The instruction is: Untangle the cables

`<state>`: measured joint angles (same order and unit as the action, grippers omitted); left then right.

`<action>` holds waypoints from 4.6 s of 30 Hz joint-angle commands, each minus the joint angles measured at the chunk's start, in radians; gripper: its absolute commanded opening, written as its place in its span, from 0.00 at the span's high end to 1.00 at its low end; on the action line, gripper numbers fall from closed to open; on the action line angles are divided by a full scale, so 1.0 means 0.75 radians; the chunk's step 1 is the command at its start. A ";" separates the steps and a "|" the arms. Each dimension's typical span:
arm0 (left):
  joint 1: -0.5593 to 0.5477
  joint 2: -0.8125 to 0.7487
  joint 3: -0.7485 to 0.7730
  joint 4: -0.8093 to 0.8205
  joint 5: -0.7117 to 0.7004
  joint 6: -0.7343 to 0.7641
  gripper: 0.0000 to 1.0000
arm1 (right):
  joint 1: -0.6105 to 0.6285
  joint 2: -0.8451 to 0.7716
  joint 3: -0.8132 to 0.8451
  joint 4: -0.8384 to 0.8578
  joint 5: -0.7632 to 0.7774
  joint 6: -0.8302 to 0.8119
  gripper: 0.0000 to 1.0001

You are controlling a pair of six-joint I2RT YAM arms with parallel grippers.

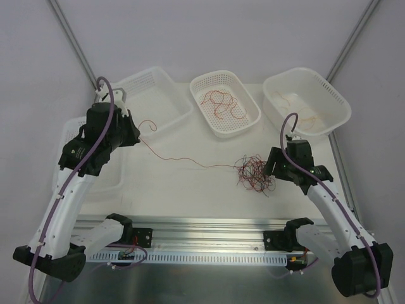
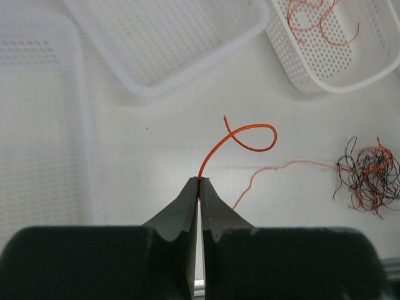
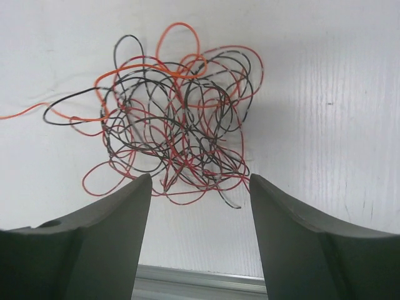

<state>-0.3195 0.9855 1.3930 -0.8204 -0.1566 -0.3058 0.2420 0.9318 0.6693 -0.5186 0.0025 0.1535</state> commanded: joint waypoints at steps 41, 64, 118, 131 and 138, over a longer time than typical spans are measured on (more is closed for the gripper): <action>-0.646 1.208 -0.149 1.081 0.704 0.990 0.10 | 0.135 -0.189 -0.001 0.008 -0.169 -0.086 0.16; -0.652 1.243 -0.162 1.133 1.000 0.954 1.00 | 0.133 -0.001 -0.060 0.168 -0.163 -0.019 0.16; -0.194 -0.124 -0.041 0.259 0.231 0.107 1.00 | -0.188 0.202 -0.175 0.211 -0.259 0.043 0.57; -0.241 0.148 -0.016 0.464 0.497 -0.089 1.00 | 0.174 -0.160 0.106 0.074 -0.206 -0.162 0.18; -0.345 0.240 -0.047 0.505 0.481 -0.147 1.00 | 0.387 -0.205 0.095 0.391 -0.412 -0.182 0.01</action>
<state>-0.5457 1.1481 1.3495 -0.4965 0.1818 -0.3748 0.4736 0.7662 0.7185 -0.3599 -0.2222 0.0498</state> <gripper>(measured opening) 0.009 0.977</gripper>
